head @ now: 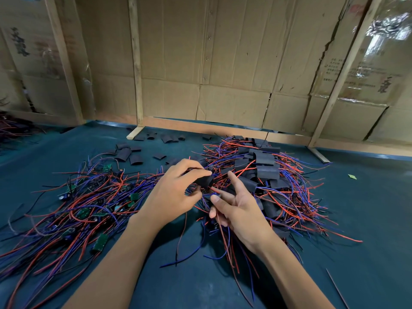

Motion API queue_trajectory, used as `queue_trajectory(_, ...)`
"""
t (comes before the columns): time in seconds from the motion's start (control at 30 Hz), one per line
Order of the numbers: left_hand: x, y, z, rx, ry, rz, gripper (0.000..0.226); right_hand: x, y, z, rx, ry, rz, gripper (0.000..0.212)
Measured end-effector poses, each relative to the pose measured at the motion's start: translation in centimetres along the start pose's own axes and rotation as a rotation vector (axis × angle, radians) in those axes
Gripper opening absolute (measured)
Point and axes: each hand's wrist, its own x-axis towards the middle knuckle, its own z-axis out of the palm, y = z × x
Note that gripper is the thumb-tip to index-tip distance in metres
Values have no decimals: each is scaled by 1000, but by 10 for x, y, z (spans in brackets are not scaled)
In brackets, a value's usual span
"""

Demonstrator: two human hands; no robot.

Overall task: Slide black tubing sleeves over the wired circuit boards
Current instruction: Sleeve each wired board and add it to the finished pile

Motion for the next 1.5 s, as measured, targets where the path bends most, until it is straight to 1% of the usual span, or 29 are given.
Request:
queue_trajectory(0.13, 0, -1, 2, -13, -6, 10, 45, 4, 5, -2, -13, 44, -5, 86)
queue_trajectory(0.23, 0, 0, 2, -42, 28, -10, 46, 7, 10, 0, 2, 97, 0, 83)
queue_trajectory(0.27, 0, 0, 1, -49, 40, -19, 46, 7, 11, 0, 3, 113, 0, 75)
queue_trajectory(0.33, 0, -1, 0, -44, 52, -21, 47, 7, 10, -1, -18, 148, -12, 47)
queue_trajectory(0.37, 0, -1, 0, -40, 51, -18, 47, 6, 10, -2, -32, 173, -17, 38)
queue_trajectory(0.43, 0, 0, 1, -29, 51, -18, 47, 4, 9, -3, -38, 221, -40, 29)
queue_trajectory(0.5, 0, 1, 2, 1, 57, -20, 48, 3, 7, -2, -30, 250, -61, 25)
queue_trajectory(0.63, 0, -1, 3, 64, 49, 12, 49, 2, 5, -1, -14, 209, -66, 12)
queue_trajectory(0.77, 0, -2, 4, 75, 62, 38, 47, 1, 3, 0, -22, 157, -68, 13)
queue_trajectory(1.0, 1, 3, 4, 28, 60, 40, 49, 1, 0, -3, 52, 196, -47, 12)
queue_trajectory(1.13, 1, 4, 4, 1, 53, 27, 51, 1, -1, -4, 85, 179, -16, 15)
queue_trajectory(1.27, 1, 4, 4, -15, 66, 15, 51, 0, -1, -5, 133, 170, 2, 11)
queue_trajectory(1.5, 1, 6, 5, -37, 82, 7, 50, 0, -2, -6, 178, 154, 36, 11)
